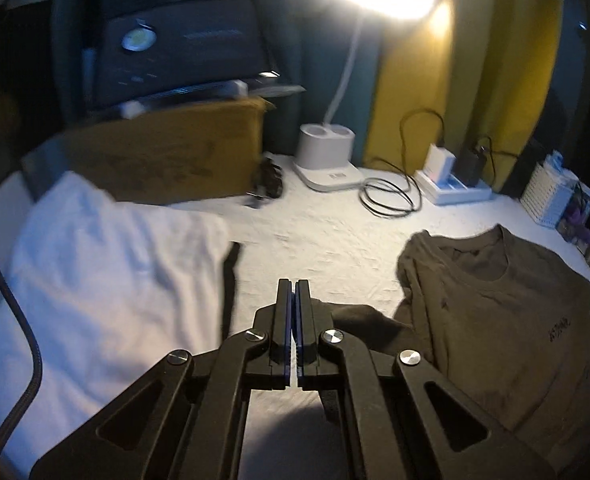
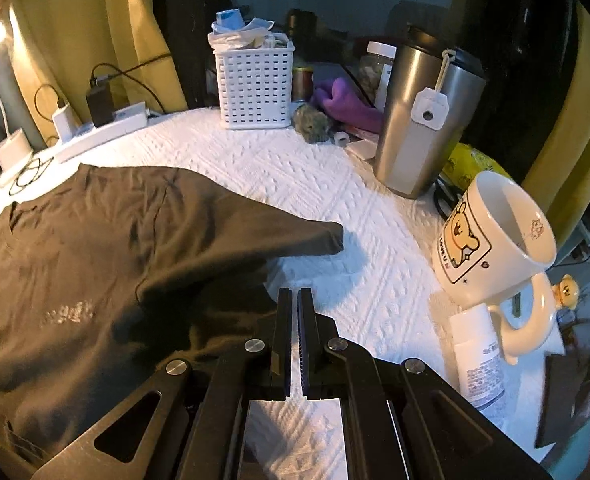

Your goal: Fold small clothes

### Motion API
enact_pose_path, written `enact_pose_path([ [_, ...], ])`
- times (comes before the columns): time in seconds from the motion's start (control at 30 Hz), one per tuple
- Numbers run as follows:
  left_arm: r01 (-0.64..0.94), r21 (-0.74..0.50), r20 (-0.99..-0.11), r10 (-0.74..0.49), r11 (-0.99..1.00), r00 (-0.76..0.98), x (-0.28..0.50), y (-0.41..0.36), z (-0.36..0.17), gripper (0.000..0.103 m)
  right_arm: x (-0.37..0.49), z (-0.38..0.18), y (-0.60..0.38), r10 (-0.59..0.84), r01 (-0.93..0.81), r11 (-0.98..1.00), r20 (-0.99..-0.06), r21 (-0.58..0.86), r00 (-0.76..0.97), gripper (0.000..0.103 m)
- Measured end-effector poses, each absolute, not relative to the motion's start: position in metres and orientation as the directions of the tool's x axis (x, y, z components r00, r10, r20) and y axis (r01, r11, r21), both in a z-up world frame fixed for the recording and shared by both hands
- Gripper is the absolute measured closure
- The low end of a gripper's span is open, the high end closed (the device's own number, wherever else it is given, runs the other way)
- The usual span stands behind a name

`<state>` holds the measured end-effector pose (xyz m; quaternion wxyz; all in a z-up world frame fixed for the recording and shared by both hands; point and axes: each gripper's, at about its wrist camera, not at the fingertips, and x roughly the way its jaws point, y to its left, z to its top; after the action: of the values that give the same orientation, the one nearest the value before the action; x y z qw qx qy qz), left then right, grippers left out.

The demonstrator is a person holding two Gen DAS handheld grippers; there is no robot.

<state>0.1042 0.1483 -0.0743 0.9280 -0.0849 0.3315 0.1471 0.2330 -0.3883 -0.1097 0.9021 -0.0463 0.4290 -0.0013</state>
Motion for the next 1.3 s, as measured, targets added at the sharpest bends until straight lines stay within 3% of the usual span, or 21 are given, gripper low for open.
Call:
enact_pose_path([
  [0.17,-0.427,-0.017,-0.631,0.322,0.904,0.705,0.083,0.159,-0.067,0.103,0.227,-0.110,-0.380,0.018,-0.101,0.993,-0.768,-0.061,0.640,0.100],
  [0.47,-0.472,0.089,-0.759,0.367,0.877,0.539,0.030,0.152,-0.105,0.102,0.220,-0.119,-0.393,0.054,-0.110,0.994,-0.776,-0.020,0.628,0.100],
  [0.57,-0.492,0.093,-0.753,0.384,0.865,0.534,0.033,0.152,-0.095,0.102,0.220,-0.126,-0.395,0.055,-0.117,0.993,-0.791,-0.021,0.610,0.100],
  [0.63,-0.484,0.087,-0.715,0.393,0.871,0.579,0.041,0.147,-0.079,0.090,0.219,-0.128,-0.398,0.042,-0.109,0.994,-0.789,-0.031,0.613,0.100],
  [0.7,-0.441,0.052,-0.679,0.355,0.896,0.642,0.054,0.139,-0.066,0.028,0.218,-0.129,-0.406,0.025,-0.081,0.996,-0.787,-0.031,0.616,0.100],
  [0.73,-0.410,0.042,-0.664,0.332,0.911,0.670,0.062,0.134,-0.063,0.020,0.217,-0.129,-0.411,0.016,-0.063,0.998,-0.787,-0.029,0.617,0.100],
  [0.77,-0.368,0.042,-0.655,0.303,0.929,0.692,0.072,0.128,-0.062,0.019,0.217,-0.129,-0.414,0.008,-0.053,0.998,-0.787,-0.032,0.617,0.100],
  [1.03,-0.112,0.058,-0.814,0.112,0.992,0.570,0.161,0.104,-0.132,0.019,0.218,-0.141,-0.426,-0.059,-0.033,0.995,-0.807,-0.097,0.588,0.100],
  [1.07,-0.085,0.051,-0.822,0.090,0.995,0.562,0.167,0.102,-0.139,0.027,0.217,-0.141,-0.428,-0.074,-0.021,0.994,-0.806,-0.107,0.587,0.100],
  [1.1,-0.062,0.039,-0.831,0.067,0.997,0.552,0.173,0.101,-0.145,0.054,0.216,-0.142,-0.429,-0.088,-0.009,0.993,-0.804,-0.115,0.588,0.100],
  [1.2,0.000,-0.003,-0.834,-0.003,1.000,0.551,0.179,0.092,-0.150,0.096,0.210,-0.145,-0.431,-0.121,0.024,0.991,-0.787,-0.134,0.605,0.100],
  [1.3,0.023,0.085,-0.819,0.057,0.996,0.571,0.182,0.081,-0.149,0.100,0.208,-0.145,-0.424,-0.171,0.030,0.981,-0.779,-0.192,0.604,0.100],
])
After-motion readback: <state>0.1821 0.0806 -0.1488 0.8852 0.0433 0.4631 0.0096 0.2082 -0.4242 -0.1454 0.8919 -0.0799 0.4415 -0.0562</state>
